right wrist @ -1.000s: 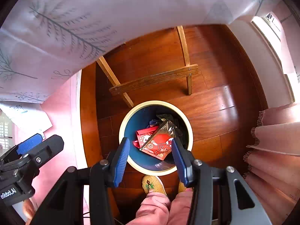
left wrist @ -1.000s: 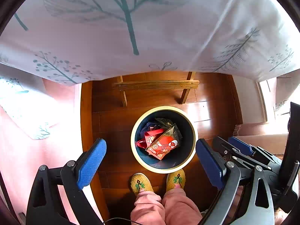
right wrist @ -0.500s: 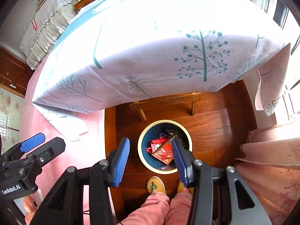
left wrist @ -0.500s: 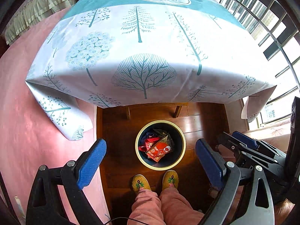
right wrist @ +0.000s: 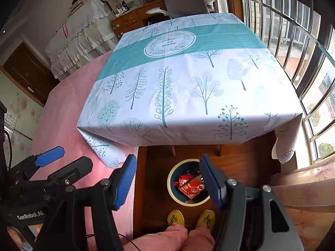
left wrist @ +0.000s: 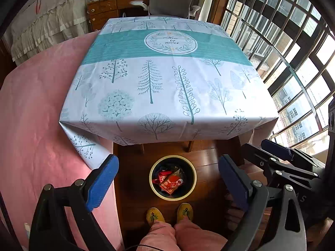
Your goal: Collect trash
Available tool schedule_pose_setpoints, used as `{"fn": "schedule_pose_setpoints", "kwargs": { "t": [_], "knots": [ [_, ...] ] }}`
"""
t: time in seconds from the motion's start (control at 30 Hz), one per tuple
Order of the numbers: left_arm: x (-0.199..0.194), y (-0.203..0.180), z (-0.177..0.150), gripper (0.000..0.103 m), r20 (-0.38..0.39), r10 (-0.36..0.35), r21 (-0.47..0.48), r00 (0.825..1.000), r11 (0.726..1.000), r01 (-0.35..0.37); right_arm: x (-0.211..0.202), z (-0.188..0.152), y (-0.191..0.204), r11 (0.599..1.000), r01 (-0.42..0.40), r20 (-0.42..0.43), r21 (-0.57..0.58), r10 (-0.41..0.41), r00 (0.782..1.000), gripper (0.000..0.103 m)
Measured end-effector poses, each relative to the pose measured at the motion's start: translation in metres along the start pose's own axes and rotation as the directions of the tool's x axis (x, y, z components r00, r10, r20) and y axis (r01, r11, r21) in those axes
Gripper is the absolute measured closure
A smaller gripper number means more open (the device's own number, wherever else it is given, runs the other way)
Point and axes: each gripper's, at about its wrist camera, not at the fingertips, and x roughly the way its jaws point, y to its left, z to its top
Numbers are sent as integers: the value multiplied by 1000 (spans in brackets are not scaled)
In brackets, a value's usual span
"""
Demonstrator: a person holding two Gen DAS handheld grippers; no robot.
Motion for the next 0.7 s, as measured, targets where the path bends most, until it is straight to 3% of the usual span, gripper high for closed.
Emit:
{"fn": "schedule_pose_setpoints", "kwargs": {
  "t": [0.17, 0.4, 0.7],
  "knots": [
    [-37, -8, 15, 8, 87, 22, 19, 996, 1000, -24, -37, 17, 13, 999, 34, 84, -16, -33, 996, 32],
    [-69, -13, 27, 8, 183, 86, -3, 979, 996, -87, -69, 29, 24, 998, 56, 163, -41, -48, 985, 31],
    [-75, -15, 31, 8, 198, 101, -20, 975, 995, -99, -77, 31, 23, 995, 94, 207, -40, -83, 975, 30]
  ]
}}
